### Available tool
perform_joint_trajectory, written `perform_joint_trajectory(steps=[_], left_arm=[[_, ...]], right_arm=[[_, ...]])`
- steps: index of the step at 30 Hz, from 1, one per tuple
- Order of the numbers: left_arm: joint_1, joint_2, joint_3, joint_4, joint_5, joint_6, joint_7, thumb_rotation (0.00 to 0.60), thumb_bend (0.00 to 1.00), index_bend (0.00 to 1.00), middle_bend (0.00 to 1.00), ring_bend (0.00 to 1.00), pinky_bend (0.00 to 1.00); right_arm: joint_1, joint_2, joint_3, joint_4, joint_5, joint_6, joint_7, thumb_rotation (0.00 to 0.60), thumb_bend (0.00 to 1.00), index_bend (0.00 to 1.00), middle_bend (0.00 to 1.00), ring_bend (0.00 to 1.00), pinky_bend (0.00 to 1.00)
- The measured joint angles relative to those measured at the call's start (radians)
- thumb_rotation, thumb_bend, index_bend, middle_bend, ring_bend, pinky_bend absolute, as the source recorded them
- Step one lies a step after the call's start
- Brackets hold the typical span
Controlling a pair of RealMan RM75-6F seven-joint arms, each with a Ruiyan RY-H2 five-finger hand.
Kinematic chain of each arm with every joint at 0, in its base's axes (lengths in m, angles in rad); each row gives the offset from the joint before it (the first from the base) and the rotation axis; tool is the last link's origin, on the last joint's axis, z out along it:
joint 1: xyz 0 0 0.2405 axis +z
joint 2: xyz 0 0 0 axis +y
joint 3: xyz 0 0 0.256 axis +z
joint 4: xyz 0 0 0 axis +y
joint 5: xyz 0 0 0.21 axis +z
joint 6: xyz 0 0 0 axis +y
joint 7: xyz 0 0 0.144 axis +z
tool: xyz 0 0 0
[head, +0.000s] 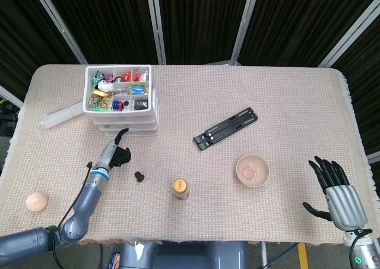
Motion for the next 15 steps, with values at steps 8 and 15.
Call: perform_joint_trajectory(steps=[8, 15], left_arm=[[-0.019, -0.027, -0.015, 0.049, -0.012, -0.030, -0.030, 0.600, 0.74, 0.04, 0.97, 0.86, 0.73], [-0.038, -0.056, -0.029, 0.090, -0.027, -0.063, -0.065, 0.600, 0.74, 0.10, 0.97, 0.86, 0.73]], right_arm=[[0.000, -0.001, 0.000, -0.001, 0.002, -0.002, -0.002, 0.600, 0.08, 0.02, 0.00, 0.00, 0.00], [0.000, 0.000, -0.003, -0.002, -0.006, 0.001, 0.001, 0.600, 0.08, 0.02, 0.00, 0.00, 0.00]])
